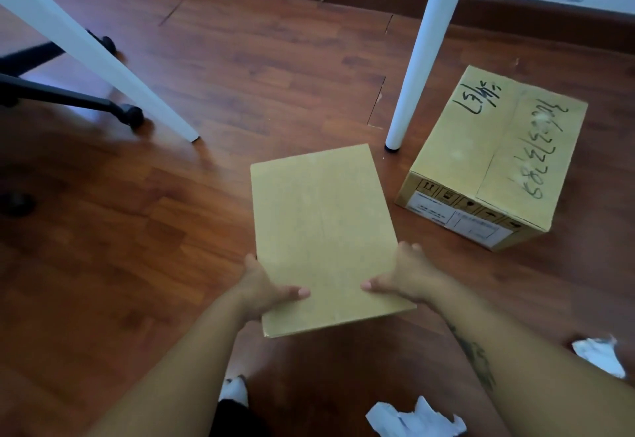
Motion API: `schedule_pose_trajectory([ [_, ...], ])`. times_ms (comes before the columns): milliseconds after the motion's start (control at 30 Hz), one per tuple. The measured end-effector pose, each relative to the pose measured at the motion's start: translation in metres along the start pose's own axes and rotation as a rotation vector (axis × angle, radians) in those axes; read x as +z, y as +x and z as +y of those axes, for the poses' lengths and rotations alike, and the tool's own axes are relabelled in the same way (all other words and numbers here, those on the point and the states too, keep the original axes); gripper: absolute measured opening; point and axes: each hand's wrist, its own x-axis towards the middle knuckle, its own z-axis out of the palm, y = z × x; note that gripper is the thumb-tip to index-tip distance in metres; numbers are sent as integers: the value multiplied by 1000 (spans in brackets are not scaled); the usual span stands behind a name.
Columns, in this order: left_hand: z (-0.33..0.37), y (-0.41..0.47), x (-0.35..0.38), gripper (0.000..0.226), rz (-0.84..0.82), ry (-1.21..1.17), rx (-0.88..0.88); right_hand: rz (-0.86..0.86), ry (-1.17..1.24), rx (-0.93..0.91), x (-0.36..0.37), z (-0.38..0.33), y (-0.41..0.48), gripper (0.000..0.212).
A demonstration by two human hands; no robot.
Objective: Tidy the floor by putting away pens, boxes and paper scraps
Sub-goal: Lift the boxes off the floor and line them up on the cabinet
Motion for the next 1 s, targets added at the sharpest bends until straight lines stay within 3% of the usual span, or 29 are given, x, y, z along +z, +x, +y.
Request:
schedule_pose_trajectory([
  [67, -7, -7, -7, 91, 18, -79, -21, -77, 141, -10, 2, 10, -4, 95],
  [167, -13, -1, -12, 89, 133, -252, 35, -37, 551, -36, 2, 10, -6, 94],
  [267, -13, 3, -9, 77, 106, -319, 45, -37, 732, -30, 8, 7, -3, 96],
  [433, -12, 15, -3, 57, 116, -358, 65, -19, 816, -8, 15, 3, 7, 87],
  [600, -19, 16, 2, 42, 185, -320, 128, 28, 808, -51, 35, -5, 1, 54],
  [733, -14, -2, -1, 29, 133, -266, 158, 72, 795, -21, 32, 3, -25, 39],
  [1000, 58, -107, -28, 23, 76, -145, 332, 221, 815, -18, -30, -9, -134, 44],
])
